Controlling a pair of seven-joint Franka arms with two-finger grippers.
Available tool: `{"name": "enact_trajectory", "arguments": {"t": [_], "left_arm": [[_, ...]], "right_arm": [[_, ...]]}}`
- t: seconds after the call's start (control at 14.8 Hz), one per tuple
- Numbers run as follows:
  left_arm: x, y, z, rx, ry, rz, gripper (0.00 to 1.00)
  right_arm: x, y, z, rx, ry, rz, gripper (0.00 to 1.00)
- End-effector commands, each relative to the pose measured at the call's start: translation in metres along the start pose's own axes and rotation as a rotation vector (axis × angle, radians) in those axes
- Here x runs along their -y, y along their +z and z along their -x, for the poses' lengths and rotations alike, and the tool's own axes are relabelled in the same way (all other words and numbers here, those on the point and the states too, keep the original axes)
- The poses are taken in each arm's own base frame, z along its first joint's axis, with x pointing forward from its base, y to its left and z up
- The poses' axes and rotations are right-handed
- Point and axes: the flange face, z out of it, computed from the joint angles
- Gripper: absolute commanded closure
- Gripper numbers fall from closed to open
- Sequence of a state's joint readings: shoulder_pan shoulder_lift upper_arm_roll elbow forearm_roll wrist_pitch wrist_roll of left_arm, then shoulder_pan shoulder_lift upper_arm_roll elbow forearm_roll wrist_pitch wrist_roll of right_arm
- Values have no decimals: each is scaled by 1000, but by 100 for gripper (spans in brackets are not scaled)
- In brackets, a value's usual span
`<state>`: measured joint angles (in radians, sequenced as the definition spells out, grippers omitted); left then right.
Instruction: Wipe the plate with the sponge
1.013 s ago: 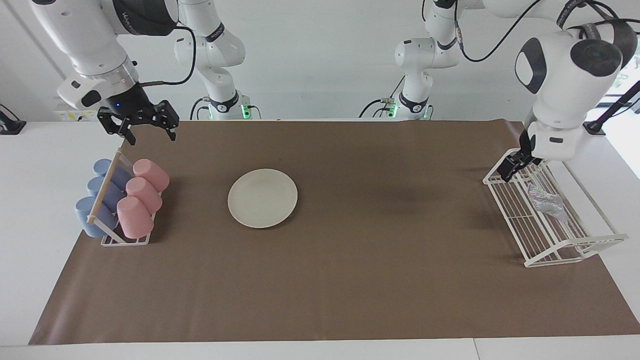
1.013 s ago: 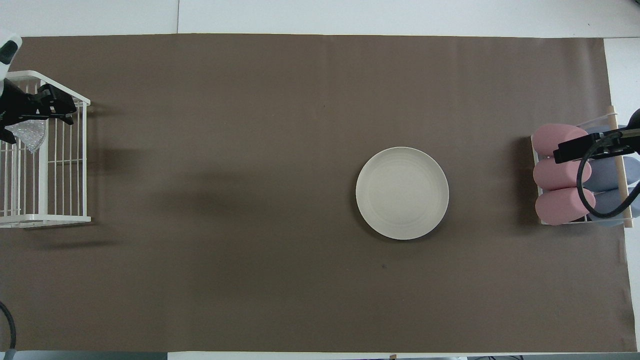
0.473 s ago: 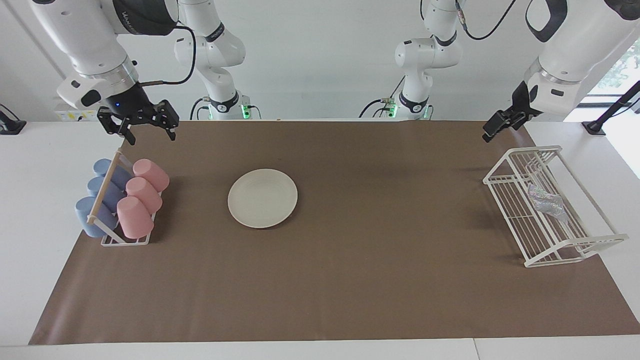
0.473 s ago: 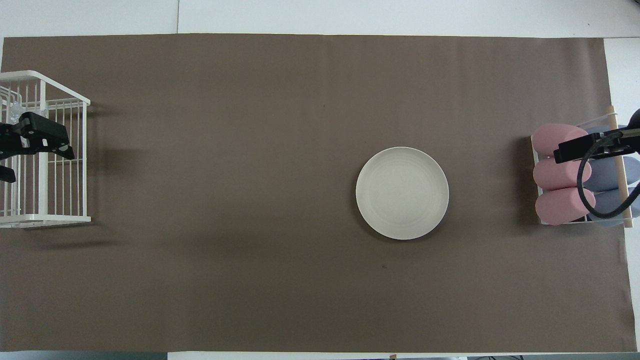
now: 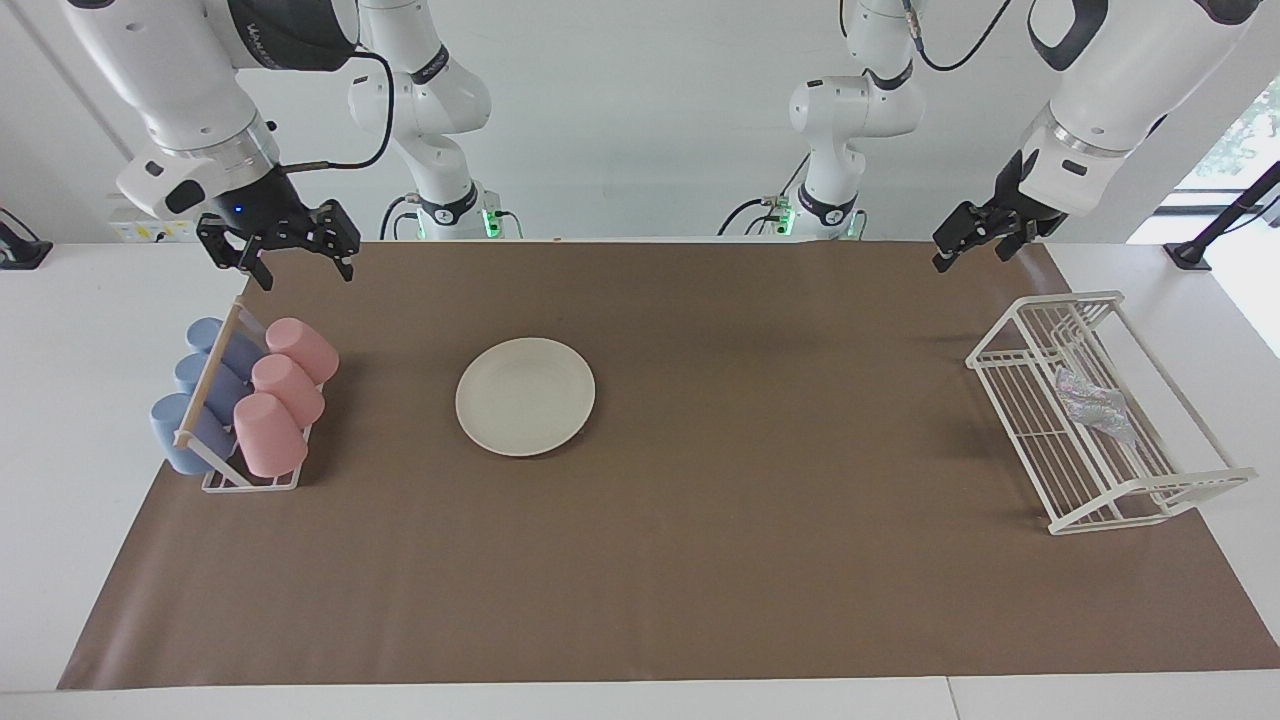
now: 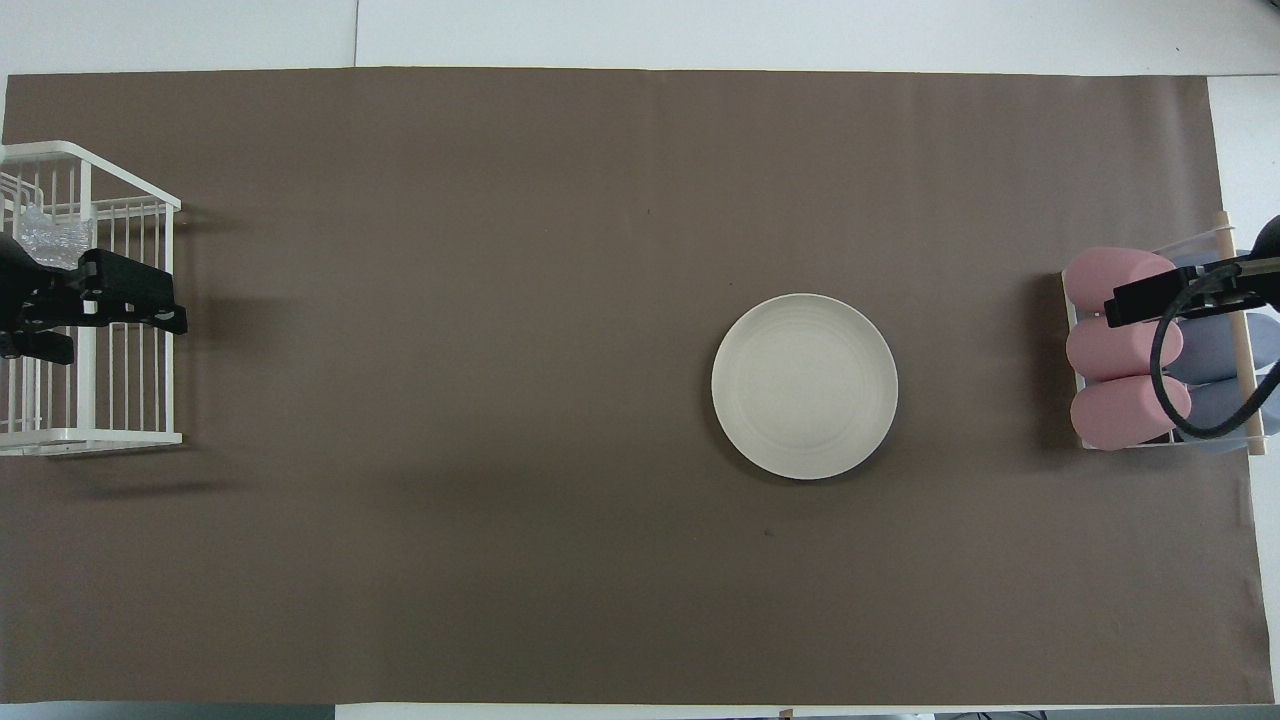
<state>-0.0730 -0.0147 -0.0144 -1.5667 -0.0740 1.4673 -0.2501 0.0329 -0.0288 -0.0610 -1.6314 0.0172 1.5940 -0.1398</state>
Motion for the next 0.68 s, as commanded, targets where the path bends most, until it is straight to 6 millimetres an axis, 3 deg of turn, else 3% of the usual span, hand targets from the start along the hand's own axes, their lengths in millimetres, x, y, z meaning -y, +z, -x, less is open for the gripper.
{"name": "enact_trajectory", "arguments": {"t": [0.0,0.14,0.61], "left_arm": [[5,0,4,-7,10,-4,0],[5,1,4,-25,21,-77,0],[-2,-1,6,-32,34,-70,0]], "right_arm": [[2,-1,5,-9,17,-4,0],[1,0,5,-6,26,-4,0],[-2,-1,6,-3,24,23,0]]}}
